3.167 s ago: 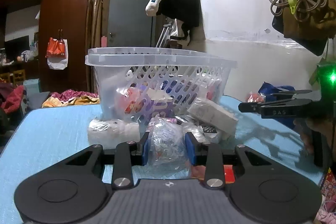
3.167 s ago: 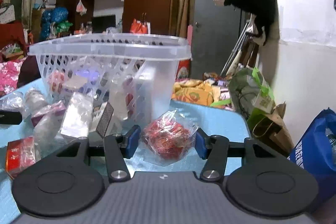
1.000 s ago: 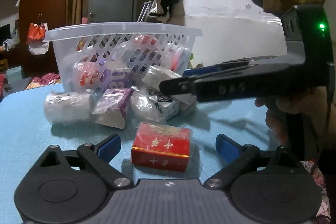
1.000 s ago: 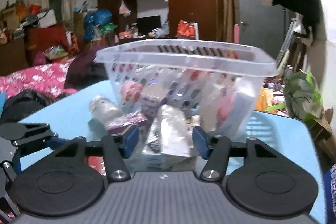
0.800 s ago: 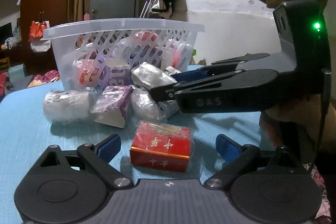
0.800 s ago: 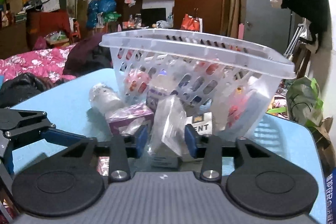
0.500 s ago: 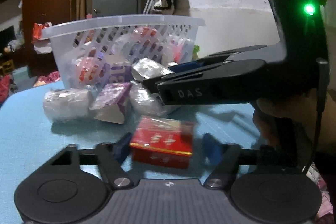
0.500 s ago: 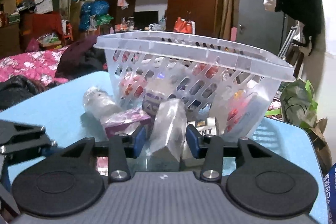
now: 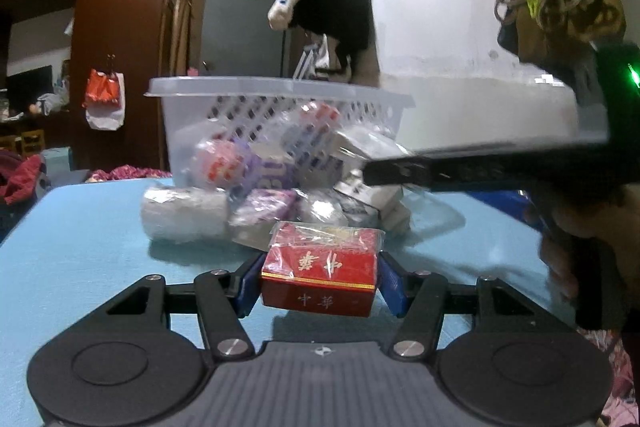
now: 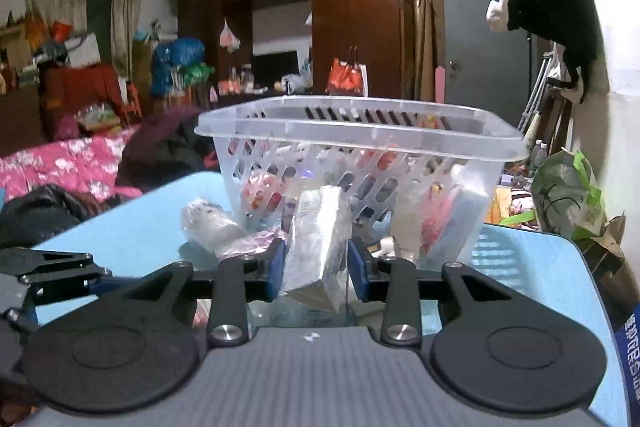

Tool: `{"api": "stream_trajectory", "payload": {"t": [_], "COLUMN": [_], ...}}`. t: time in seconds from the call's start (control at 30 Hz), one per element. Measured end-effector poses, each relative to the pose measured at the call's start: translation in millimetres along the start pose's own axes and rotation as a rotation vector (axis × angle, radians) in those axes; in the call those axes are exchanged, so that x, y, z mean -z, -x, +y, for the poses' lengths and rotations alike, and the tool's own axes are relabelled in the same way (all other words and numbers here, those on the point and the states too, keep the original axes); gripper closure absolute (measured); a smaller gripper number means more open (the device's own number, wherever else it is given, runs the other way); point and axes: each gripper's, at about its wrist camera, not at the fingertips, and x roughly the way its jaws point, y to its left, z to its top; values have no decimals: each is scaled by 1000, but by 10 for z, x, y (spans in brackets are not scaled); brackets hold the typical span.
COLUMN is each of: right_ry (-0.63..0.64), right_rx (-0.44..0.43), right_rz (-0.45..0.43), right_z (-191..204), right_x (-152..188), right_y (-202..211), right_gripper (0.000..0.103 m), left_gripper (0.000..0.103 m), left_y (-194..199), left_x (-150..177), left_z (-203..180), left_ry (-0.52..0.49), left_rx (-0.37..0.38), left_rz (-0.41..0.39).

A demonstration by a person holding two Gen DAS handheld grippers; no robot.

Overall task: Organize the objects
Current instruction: 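Drop the red box with the left tool while the right drops a clear bag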

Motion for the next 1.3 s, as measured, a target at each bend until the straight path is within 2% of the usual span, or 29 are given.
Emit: {"api": "stream_trajectory", "payload": {"t": [0.23,0.43,0.6,0.7,0.77,0.83,1.0,1.03,1.07,1.1,1.13,1.17,1.2,1.27,1.3], "right_ry": [-38,-25,-51,-50,-18,3,-31,-24,-9,5,12,17,21,7,-5], "right_rx": [-13,10,18,40,57,97,115,126,147,165,179,190,201,180,161], "right_rz": [-39,-175,-223,-191,-143,-82,-32,-38,-48,-49,-34,-28,-51,-109,-131], "right_z": [-62,-135,-266,-296,-297,-312,-459,-463,-452,-430,-407,-403,-383,-375,-371], "right_x": [55,-391,-762,-1002,-1067,-1106,-1115,-1105,-1093,-1083,-1052,-1043,-1009,-943,-892], "right_y": [184,447,397,109,-100,-335,-607,-638,-654,-670,-656,-638,-566,-358,-240], "right_gripper": [66,66,66,66,66,66,65,63,55,46,26,16,14,0,0], "left_gripper": [40,40,40,40,40,40,37,27,19,4,1,1,1,0,0], "left_y": [210,436,352,6,-303,-554,-890,-938,-997,-1050,-1063,-999,-900,-623,-469], "left_x": [-97,-806,-1342,-1634,-1762,-1813,-1813,-1807,-1793,-1793,-1784,-1769,-1738,-1638,-1543], "left_z": [138,276,400,408,394,394,423,448,493,525,553,582,588,592,590], "left_ry": [23,-7,9,28,34,45,47,53,63,76,85,92,101,110,109], "left_rx": [22,-34,-72,-81,-100,-100,-142,-148,-145,-137,-130,-126,-121,-97,-76], "left_rz": [-105,-232,-282,-247,-183,-143,-76,-64,-48,-34,-33,-46,-81,-163,-200]}}
